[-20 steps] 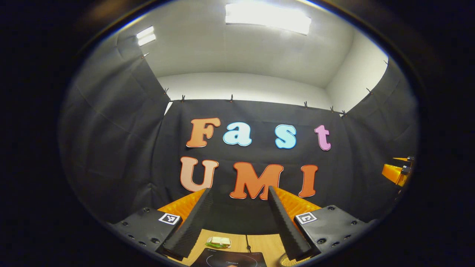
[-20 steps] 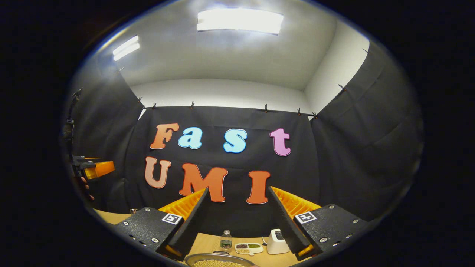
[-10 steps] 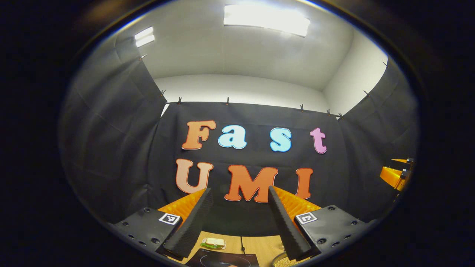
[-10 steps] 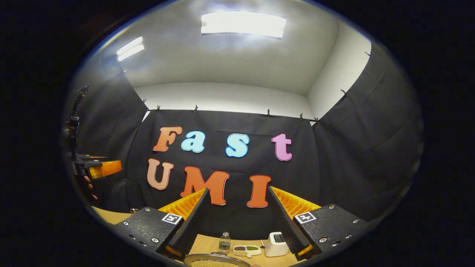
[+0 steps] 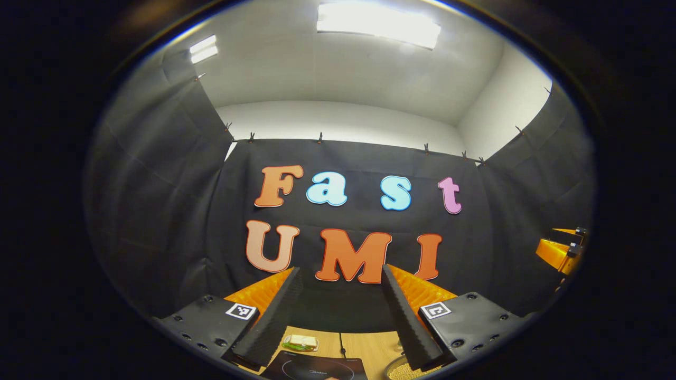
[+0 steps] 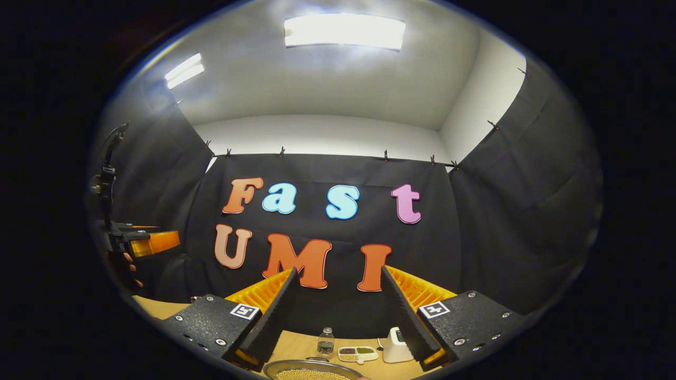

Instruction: First push the handle of the pot to place it horizontally, then grasp the pot with both hands and set it on the induction cooktop.

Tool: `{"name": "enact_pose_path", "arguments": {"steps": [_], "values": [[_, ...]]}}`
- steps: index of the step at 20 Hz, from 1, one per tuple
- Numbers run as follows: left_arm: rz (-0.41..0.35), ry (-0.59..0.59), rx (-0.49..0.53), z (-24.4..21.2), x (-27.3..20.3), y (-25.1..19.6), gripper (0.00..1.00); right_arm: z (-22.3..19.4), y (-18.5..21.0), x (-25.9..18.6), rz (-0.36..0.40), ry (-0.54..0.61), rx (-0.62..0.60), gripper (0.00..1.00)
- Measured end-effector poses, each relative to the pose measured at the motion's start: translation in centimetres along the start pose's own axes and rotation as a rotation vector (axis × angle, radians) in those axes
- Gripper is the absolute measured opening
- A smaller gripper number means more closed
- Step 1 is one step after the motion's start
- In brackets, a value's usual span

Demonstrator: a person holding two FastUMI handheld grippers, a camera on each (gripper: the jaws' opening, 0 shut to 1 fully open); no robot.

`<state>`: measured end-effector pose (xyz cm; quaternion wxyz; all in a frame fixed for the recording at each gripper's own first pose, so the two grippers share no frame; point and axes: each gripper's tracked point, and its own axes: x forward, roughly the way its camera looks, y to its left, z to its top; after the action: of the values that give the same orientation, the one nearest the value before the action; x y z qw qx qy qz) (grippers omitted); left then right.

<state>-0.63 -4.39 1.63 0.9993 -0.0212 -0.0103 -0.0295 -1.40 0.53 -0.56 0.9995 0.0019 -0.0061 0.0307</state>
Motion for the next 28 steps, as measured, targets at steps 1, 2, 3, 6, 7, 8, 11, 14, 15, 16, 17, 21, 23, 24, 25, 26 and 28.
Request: {"name": "enact_pose_path", "arguments": {"steps": [1,2,3,6,7,8,11,14,15,16,17,21,23,24,25,26,28], "values": [[0.002,0.000,0.000,0.0,0.0,0.1,0.97,-0.3,0.1,-0.1,0.004,0.006,-0.002,0.94],[0.004,0.001,0.002,-0.1,-0.2,0.2,0.97,-0.6,0.2,-0.2,0.006,0.014,-0.004,0.94],[0.007,0.002,0.005,-0.2,-0.4,0.4,0.97,-1.0,0.3,-0.2,0.009,0.023,-0.005,0.94],[0.015,0.007,0.010,-0.4,-0.6,0.7,0.97,-2.5,0.3,-0.4,0.012,0.057,0.007,0.94],[0.015,0.010,0.013,-0.5,-0.7,0.7,0.97,-3.2,0.4,-0.5,0.014,0.072,0.017,0.94],[0.015,0.014,0.017,-0.5,-0.7,0.7,0.97,-4.0,0.4,-0.7,0.016,0.090,0.032,0.94],[0.014,0.018,0.032,-0.7,-0.8,0.6,0.97,-6.8,1.3,-1.1,0.049,0.170,0.075,0.94],[0.013,0.023,0.037,-0.9,-1.2,0.6,0.97,-9.6,2.0,-1.6,0.075,0.255,0.097,0.94],[0.012,0.026,0.040,-1.0,-1.2,0.6,0.97,-10.5,2.1,-1.7,0.074,0.282,0.098,0.94],[0.013,0.030,0.041,-1.2,-1.1,0.6,0.97,-11.3,2.1,-1.7,0.066,0.304,0.095,0.94],[0.012,0.039,0.045,-1.6,-1.2,0.5,0.97,-12.3,2.3,-1.9,0.067,0.330,0.087,0.94],[0.005,0.086,0.053,-3.5,-1.1,0.3,0.97,-16.5,3.9,-2.8,0.103,0.449,0.086,0.93],[0.006,0.104,0.057,-4.3,-0.9,0.5,0.97,-18.6,4.7,-3.5,0.129,0.512,0.108,0.90],[0.005,0.117,0.058,-4.9,-1.0,0.5,0.97,-19.7,5.1,-3.9,0.142,0.548,0.121,0.83],[0.002,0.133,0.063,-5.5,-1.1,0.5,0.97,-21.0,5.6,-4.5,0.156,0.591,0.130,0.80],[0.002,0.149,0.068,-6.1,-1.1,0.7,0.97,-22.2,6.1,-5.0,0.169,0.634,0.140,0.73],[0.009,0.175,0.073,-7.0,-1.1,1.3,0.97,-24.1,7.2,-6.0,0.197,0.708,0.163,0.67]]}}
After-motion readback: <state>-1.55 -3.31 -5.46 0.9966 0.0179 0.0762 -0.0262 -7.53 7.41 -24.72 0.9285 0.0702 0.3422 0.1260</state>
